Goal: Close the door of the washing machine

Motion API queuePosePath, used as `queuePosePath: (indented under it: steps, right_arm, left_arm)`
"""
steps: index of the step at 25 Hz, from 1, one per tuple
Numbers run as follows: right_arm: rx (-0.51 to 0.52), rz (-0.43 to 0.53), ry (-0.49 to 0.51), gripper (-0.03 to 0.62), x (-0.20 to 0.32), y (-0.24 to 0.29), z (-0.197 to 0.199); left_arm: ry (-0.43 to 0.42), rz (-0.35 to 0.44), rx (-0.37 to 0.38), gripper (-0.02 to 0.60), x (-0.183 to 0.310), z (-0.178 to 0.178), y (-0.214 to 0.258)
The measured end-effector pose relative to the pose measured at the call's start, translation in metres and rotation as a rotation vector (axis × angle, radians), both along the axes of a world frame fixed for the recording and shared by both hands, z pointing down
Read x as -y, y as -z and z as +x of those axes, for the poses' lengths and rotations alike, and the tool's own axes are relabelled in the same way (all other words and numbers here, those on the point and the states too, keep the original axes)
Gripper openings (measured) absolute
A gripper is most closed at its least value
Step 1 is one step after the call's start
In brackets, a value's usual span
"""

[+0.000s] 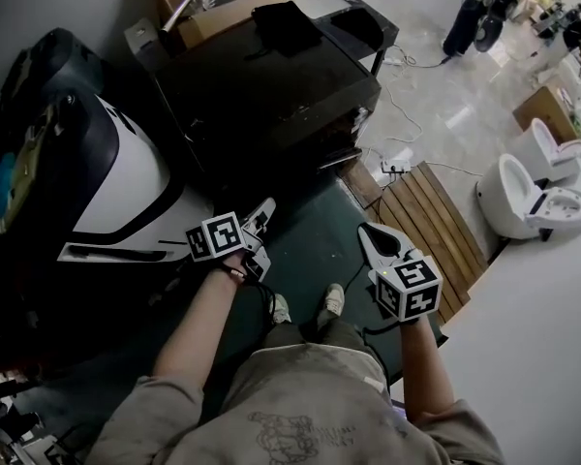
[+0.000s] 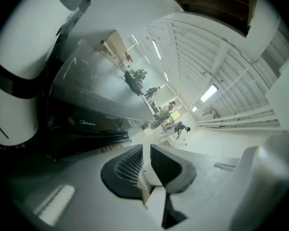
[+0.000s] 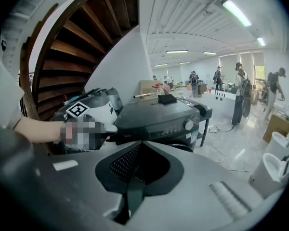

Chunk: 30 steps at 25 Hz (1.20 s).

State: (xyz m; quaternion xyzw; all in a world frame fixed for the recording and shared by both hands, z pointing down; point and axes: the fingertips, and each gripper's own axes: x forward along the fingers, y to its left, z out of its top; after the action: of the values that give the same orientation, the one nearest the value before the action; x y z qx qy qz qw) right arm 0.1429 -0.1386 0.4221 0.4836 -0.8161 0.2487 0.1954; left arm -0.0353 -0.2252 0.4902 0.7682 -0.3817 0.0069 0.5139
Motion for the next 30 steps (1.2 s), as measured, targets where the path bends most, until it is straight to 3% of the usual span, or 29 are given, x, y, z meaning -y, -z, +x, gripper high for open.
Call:
queuePosePath:
  steps: [5,13,23,30]
  right_arm:
    - [0.054,0.09,0.013,0.028,-0.003,0.055,-0.012]
    - [0.042,0.236,0.042,0.028,-0.01,0.127,-0.022]
    - [-0.019,0.421,0.134,0.028,-0.021,0.198,-0.04]
    - [0.018,0.584,0.098,0.028,-0.028,0.241,-0.04]
  left_arm:
    - [-0.09,0.163,0.153,0.041,-0.013,-0.011,0.049]
    - [-0.147,0.404,0.305,0.018,-0.035,-0.018,0.13]
    - [-0.172,0.632,0.429,0.008,-0.058,-0.028,0.213]
    - [-0.212,0.776,0.532,0.008,-0.076,-0.023,0.254]
